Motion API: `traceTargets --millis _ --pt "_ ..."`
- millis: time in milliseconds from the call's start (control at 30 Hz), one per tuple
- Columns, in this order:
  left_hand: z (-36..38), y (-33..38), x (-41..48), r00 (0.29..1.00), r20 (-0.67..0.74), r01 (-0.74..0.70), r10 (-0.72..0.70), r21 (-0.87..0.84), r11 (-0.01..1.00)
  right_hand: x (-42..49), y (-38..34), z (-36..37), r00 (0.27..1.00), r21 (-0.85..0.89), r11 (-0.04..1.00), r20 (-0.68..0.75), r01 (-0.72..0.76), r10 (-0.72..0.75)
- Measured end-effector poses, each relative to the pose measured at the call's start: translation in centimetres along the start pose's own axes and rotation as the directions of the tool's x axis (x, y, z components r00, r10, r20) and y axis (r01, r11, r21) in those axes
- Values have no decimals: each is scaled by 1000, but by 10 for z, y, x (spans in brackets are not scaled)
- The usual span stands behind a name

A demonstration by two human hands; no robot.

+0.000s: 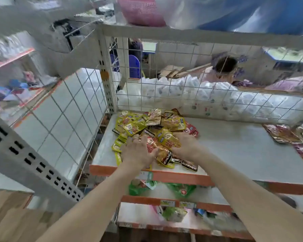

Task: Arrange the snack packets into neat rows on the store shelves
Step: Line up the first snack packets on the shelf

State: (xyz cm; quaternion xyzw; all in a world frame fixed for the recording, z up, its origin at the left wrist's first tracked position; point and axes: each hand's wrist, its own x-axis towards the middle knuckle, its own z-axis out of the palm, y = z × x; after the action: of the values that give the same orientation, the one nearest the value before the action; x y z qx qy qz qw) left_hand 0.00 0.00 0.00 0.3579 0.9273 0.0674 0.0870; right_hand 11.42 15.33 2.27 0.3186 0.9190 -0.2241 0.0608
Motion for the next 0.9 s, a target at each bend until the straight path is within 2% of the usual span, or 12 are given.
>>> traceTargets --millis 100,267,367,467,600,733,833,900 --pt "8 -1 17 1000 -1 -15 15 94 995 17 -2 4 999 19 999 1 -39 39" --pt "16 2 30 1000 -8 -9 9 56 998 31 2 7 998 -61 996 -14 -63 62" --pt "17 5 31 1000 -29 7 -8 -63 998 37 6 12 996 -71 994 -41 -78 75" --pt "18 7 29 997 -65 22 -47 -334 942 41 9 13 993 1 995 -54 -103 103" --pt "15 5 27 983 -127 17 -131 -654 756 40 13 14 991 98 989 -57 -114 120" --pt "4 4 26 980 12 108 -200 -873 476 36 18 12 985 284 952 -94 -116 148" --pt "-3 3 28 977 99 137 -190 -971 196 32 20 5 969 498 849 -63 -178 240" --pt "-10 7 27 978 107 124 -181 -988 86 31 28 -1 961 630 754 -45 -183 271"
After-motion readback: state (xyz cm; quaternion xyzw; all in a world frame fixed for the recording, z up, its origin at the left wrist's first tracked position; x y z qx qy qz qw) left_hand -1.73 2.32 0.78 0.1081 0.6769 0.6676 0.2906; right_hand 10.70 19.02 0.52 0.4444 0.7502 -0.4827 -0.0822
